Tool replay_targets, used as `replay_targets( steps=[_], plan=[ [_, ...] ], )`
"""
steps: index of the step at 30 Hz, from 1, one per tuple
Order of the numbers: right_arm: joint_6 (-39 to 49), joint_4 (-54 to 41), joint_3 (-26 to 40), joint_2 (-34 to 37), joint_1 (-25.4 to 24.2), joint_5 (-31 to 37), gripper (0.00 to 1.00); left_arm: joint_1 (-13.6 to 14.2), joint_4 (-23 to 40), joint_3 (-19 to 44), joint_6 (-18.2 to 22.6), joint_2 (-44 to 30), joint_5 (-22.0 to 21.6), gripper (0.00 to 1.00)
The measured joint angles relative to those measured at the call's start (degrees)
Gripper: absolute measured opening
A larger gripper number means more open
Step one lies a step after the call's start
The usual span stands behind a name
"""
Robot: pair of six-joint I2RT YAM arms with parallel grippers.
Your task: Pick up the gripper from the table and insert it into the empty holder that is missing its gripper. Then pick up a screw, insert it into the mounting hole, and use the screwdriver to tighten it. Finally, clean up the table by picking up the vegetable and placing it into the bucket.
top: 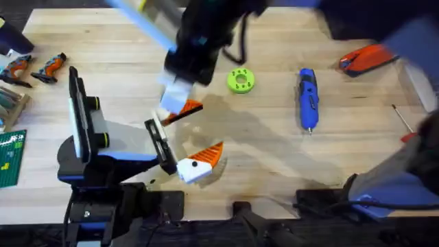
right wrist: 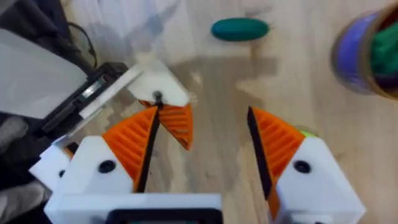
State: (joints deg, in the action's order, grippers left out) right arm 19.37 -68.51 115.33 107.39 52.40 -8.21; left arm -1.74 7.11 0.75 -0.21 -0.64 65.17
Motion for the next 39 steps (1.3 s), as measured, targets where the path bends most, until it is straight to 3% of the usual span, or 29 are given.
replay_targets(
  steps=[9, 12, 18, 24, 32, 39],
  plan=[
    [-2.9, 2.8, -1.6, -10.1, -5.2, 0.0, 0.836, 0.0, 0.0, 0.0, 0.0, 0.0, 0.0, 0.985],
    [-4.0, 7.9, -8.1, -13.6, -6.5, 0.0, 0.835, 0.0, 0.0, 0.0, 0.1, 0.0, 0.0, 0.985],
    [-9.1, 18.9, -27.2, -24.1, -9.9, -0.1, 0.838, 0.0, 0.0, 0.0, 0.1, 0.0, 0.0, 0.985],
    [-14.5, 20.2, -36.9, -33.5, -15.9, -0.2, 0.838, 0.0, 0.0, 0.0, 0.2, 0.0, 0.0, 0.985],
    [-19.0, 17.8, -38.3, -37.1, -21.4, -0.2, 0.838, 0.0, 0.0, 0.0, 0.2, 0.0, 0.0, 0.985],
    [-21.6, 11.1, -38.5, -40.9, -33.1, 0.7, 0.840, 0.0, 0.0, 0.0, 0.2, 0.0, 0.0, 0.985]
  ],
)
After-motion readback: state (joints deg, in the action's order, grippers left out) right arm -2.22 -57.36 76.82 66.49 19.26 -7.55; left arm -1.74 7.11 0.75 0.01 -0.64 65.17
